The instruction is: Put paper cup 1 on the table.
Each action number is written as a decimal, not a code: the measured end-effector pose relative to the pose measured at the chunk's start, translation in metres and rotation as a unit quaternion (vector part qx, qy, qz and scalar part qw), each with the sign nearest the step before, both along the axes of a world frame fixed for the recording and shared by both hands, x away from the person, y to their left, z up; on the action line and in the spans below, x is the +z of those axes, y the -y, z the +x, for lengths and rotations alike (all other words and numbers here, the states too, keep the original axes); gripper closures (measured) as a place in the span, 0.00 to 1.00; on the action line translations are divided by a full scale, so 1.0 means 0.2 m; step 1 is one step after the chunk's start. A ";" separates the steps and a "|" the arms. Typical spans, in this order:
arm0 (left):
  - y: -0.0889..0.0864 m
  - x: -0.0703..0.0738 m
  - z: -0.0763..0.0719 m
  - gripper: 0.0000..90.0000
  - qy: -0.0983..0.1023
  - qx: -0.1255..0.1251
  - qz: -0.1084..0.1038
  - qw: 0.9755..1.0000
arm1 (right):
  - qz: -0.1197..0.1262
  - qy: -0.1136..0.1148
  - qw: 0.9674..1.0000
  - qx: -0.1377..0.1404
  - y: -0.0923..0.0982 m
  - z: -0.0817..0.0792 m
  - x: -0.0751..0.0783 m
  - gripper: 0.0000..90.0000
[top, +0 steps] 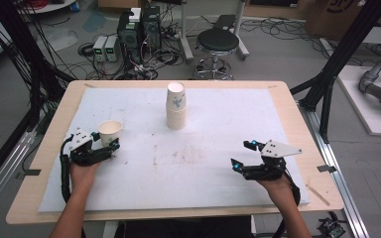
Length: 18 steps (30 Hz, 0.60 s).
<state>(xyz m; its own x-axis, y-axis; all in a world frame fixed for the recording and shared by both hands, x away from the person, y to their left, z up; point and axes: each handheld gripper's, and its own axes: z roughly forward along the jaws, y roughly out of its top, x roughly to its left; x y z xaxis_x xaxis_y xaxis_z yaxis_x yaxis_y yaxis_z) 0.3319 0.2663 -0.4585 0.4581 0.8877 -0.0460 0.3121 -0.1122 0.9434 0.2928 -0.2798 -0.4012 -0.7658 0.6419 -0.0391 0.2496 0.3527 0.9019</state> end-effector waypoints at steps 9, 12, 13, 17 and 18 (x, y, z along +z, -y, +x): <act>0.03 0.00 -0.03 0.35 -0.034 0.012 0.047 0.998 | 0.000 -0.001 1.000 0.002 0.00 0.00 0.00 0.24; 0.03 0.00 -0.05 0.35 -0.049 0.019 0.059 0.997 | 0.001 0.000 1.000 0.002 0.01 -0.01 0.01 0.24; 0.03 0.00 -0.05 0.35 -0.053 0.021 0.057 0.997 | 0.001 -0.001 1.000 0.000 0.01 -0.01 0.01 0.24; 0.02 0.00 -0.07 0.35 -0.067 0.027 0.058 0.996 | 0.002 0.002 1.000 -0.001 0.01 -0.01 0.01 0.24; 0.02 0.00 -0.07 0.35 -0.067 0.027 0.058 0.996 | 0.000 0.001 1.000 -0.001 0.01 -0.01 0.01 0.24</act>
